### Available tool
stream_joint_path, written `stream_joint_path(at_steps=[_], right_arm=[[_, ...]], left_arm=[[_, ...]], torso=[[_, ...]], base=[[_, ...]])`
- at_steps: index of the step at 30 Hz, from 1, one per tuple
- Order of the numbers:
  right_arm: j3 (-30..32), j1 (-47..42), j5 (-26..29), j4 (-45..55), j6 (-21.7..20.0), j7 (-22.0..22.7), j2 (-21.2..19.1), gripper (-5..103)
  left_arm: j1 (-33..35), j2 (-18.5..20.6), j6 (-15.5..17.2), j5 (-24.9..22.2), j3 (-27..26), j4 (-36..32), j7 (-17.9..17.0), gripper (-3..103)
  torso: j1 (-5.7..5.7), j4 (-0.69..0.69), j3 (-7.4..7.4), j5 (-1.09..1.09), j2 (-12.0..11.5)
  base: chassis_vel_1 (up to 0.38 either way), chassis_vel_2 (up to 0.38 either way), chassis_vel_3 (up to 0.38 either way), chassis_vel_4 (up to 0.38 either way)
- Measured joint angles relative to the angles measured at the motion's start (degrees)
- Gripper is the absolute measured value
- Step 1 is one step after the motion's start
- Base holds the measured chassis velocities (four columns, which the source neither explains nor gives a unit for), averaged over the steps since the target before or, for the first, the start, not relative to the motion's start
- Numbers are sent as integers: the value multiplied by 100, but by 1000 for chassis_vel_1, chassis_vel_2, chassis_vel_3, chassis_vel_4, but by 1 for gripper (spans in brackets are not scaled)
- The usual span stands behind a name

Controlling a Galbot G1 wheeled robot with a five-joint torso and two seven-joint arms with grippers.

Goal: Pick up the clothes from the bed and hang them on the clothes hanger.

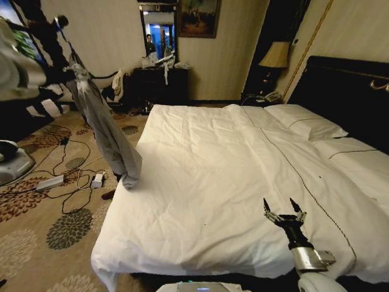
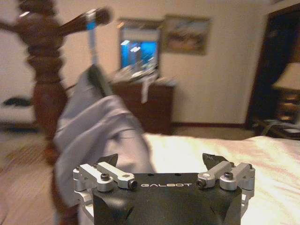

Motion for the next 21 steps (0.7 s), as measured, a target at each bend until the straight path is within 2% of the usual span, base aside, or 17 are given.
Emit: stream_joint_path(at_steps=[2,4,6,9,10,11,14,15,16,17,18,20,21], right_arm=[[0,0,0,-1,0,0,0,100],[0,0,0,0,0,0,0,100],[0,0,0,0,0,0,0,100],[0,0,0,-1,0,0,0,100],[0,0,0,0,0,0,0,100],[0,0,0,0,0,0,0,100],[0,-1,0,-1,0,0,0,100],[0,0,0,-1,0,0,0,100],[0,0,0,-1,0,0,0,100],[0,0,0,0,0,0,0,100],[0,0,0,-1,0,-1,-1,100],[-1,0,0,-1,0,0,-1,100],[-1,0,1,0,0,0,0,100]], left_arm=[[740,195,-405,280,-802,-479,399,100],[1180,310,-708,474,-1091,-803,538,100],[1293,335,-798,553,-1140,-878,581,100],[2163,256,-1445,1077,-1413,-1201,812,100],[2394,160,-1601,1191,-1481,-1245,844,100],[2394,160,-1601,1191,-1481,-1245,844,100],[3604,-439,-2163,2032,-1997,-1357,1053,100],[3879,-530,-2232,2231,-2171,-1386,1086,100],[3879,-530,-2232,2231,-2171,-1386,1086,100],[4350,-686,-2335,2556,-2500,-1452,1151,100],[5191,-966,-2491,3016,-3025,-1596,1228,100],[6182,-1353,-2683,3511,-3547,-1811,1280,100],[6328,-1408,-2714,3584,-3610,-1837,1290,100]], torso=[[0,2,-1,1,0],[-1,3,-1,0,1],[-1,2,-1,-1,1],[0,1,-1,0,0],[0,1,-1,1,0],[0,1,-1,1,0],[1,-7,1,-3,0],[2,-7,0,1,0],[2,-7,0,1,0],[2,-5,0,3,0],[1,2,0,-1,-1],[0,2,-1,-1,0],[1,2,-1,0,0]], base=[[0,0,0,0],[0,0,0,0],[0,0,0,0],[0,0,0,0],[0,0,0,0],[0,0,0,0],[0,0,0,0],[0,0,0,0],[0,0,0,0],[0,0,0,0],[0,0,0,0],[0,0,0,0],[0,0,0,0]])
